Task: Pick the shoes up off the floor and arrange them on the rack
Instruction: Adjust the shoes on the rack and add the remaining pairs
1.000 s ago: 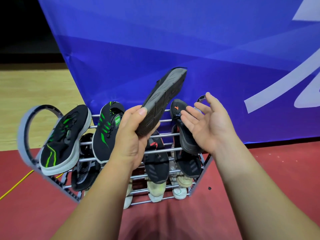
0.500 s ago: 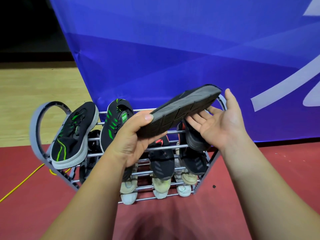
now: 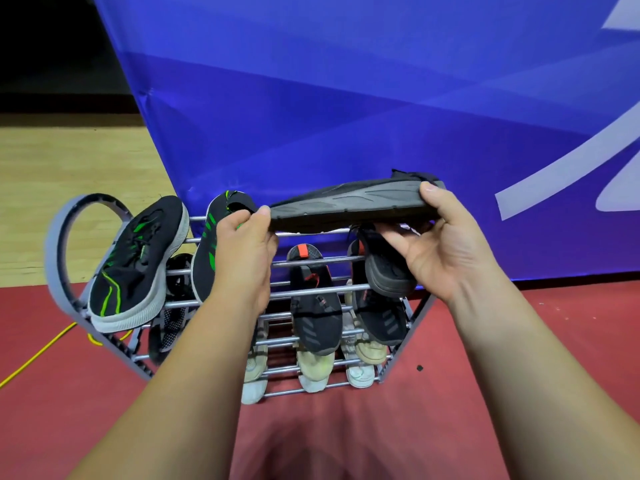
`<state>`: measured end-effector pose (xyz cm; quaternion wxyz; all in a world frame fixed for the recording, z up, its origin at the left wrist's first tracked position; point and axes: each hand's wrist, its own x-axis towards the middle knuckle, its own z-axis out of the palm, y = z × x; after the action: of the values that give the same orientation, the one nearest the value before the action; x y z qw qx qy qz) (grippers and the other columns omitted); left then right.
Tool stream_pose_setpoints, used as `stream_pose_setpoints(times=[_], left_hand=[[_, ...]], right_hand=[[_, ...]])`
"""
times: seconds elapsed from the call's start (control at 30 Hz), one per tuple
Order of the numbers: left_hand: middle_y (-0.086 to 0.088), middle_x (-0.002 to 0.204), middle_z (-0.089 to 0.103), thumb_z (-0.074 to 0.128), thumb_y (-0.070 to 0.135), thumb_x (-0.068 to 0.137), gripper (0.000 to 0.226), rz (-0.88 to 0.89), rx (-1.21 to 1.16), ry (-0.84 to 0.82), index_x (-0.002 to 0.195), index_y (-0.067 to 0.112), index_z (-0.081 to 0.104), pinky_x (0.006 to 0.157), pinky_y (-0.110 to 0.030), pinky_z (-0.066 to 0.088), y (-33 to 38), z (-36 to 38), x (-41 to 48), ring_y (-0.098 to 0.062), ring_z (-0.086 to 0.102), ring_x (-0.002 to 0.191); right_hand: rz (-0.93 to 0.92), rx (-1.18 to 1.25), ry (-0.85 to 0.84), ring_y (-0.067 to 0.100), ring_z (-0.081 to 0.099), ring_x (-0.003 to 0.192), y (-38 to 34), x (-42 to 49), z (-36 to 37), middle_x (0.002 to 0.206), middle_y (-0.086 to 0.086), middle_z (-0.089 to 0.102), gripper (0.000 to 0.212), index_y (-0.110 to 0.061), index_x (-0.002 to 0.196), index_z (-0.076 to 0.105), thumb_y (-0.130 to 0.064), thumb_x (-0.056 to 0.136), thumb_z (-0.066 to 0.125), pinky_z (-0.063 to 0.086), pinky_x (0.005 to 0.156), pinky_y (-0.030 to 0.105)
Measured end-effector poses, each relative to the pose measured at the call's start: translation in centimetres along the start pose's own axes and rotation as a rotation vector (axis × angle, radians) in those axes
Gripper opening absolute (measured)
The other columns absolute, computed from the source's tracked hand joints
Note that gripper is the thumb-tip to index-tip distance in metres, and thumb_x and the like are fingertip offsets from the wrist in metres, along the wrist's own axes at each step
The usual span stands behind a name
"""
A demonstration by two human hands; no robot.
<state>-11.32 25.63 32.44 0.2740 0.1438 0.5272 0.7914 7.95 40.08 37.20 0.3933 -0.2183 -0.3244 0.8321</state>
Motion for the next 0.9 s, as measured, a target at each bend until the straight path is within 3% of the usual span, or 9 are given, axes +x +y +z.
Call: stream_pose_setpoints(times=[0.07,0.13,0.27,0.4,0.57,0.67,0.73,0.83,0.9], left_hand=[[-0.002,0.091,0.055,0.070,0.037,0.088,0.037,0.008,0.118,0.020,0.107,0.008,0.058,0.092,-0.030,0.051,-0.9,0.3,0.2,-0.015,0.051,0.087],[0.004,0.117,0.067,0.074,0.047,0.079,0.065,-0.011,0.213,0.043,0.132,0.015,0.058,0.097,-0.031,0.052,-1.4,0.7,0.0,-0.006,0.063,0.103],[0.008,0.118,0.072,0.074,0.062,0.073,0.068,0.019,0.438,-0.001,0.129,0.025,0.065,0.101,-0.038,0.053,-2.0,1.7,-0.5,-0.008,0.069,0.107],[0.010,0.121,0.073,0.078,0.070,0.066,0.080,-0.016,0.451,-0.039,0.130,0.026,0.065,0.105,-0.042,0.050,-2.2,2.1,-0.6,-0.009,0.069,0.113],[0.005,0.102,0.070,0.077,0.037,0.085,0.033,-0.056,0.287,0.001,0.110,0.017,0.068,0.100,-0.042,0.054,-2.0,2.6,-1.4,-0.011,0.068,0.093],[0.000,0.103,0.076,0.075,0.034,0.084,0.047,-0.095,0.232,-0.010,0.123,0.010,0.067,0.099,-0.044,0.055,-2.5,2.0,-1.0,-0.015,0.071,0.101],[0.000,0.093,0.074,0.068,0.016,0.092,0.013,-0.088,0.217,0.015,0.105,0.017,0.069,0.092,-0.032,0.053,-2.3,1.7,-1.0,-0.013,0.067,0.094],[-0.014,0.099,0.073,0.057,0.002,0.090,0.020,-0.041,0.277,-0.064,0.101,0.010,0.071,0.088,-0.037,0.054,-2.3,1.4,-1.0,-0.020,0.063,0.093],[-0.012,0.106,0.076,0.053,-0.001,0.086,0.032,-0.014,0.335,-0.105,0.106,0.012,0.073,0.098,-0.044,0.054,-2.2,1.2,-1.0,-0.025,0.069,0.101]], right_hand=[[-0.053,-0.069,-0.029,0.035,0.070,0.106,0.4,-0.2,0.3,0.099,0.015,0.072,0.012,-0.008,0.104,0.070,-0.006,0.092,0.067,0.053,0.099,0.062],[-0.103,-0.166,-0.076,0.034,0.068,0.107,1.1,-0.2,0.6,0.107,0.018,0.071,0.024,-0.004,0.114,0.065,-0.003,0.091,0.067,0.051,0.102,0.060],[-0.173,-0.268,-0.047,0.036,0.071,0.102,3.2,-0.3,1.4,0.111,0.024,0.069,0.065,0.009,0.137,0.043,0.000,0.082,0.075,0.057,0.092,0.048],[-0.248,-0.468,0.010,0.034,0.072,0.107,4.9,-0.3,1.7,0.112,0.015,0.073,0.074,-0.013,0.132,0.047,-0.015,0.071,0.088,0.055,0.100,0.053],[-0.333,-0.658,-0.009,0.020,0.072,0.103,6.5,-0.7,2.2,0.115,0.007,0.070,0.067,-0.024,0.125,0.049,-0.016,0.073,0.090,0.059,0.091,0.040],[-0.323,-0.782,-0.052,0.013,0.071,0.099,6.8,-1.1,2.2,0.111,-0.001,0.071,0.069,-0.026,0.127,0.047,-0.019,0.073,0.091,0.059,0.087,0.033],[-0.309,-0.953,-0.055,0.005,0.069,0.096,6.7,-1.5,2.4,0.110,-0.007,0.069,0.070,-0.028,0.127,0.046,-0.024,0.073,0.091,0.056,0.081,0.022],[-0.371,-1.294,-0.034,0.008,0.059,0.111,7.0,-1.8,2.2,0.123,-0.009,0.058,0.077,-0.031,0.130,0.041,-0.032,0.069,0.090,0.051,0.090,0.026],[-0.401,-1.475,-0.056,0.014,0.052,0.118,7.7,-2.1,1.9,0.124,-0.009,0.046,0.084,-0.034,0.134,0.036,-0.035,0.069,0.089,0.049,0.096,0.034]])
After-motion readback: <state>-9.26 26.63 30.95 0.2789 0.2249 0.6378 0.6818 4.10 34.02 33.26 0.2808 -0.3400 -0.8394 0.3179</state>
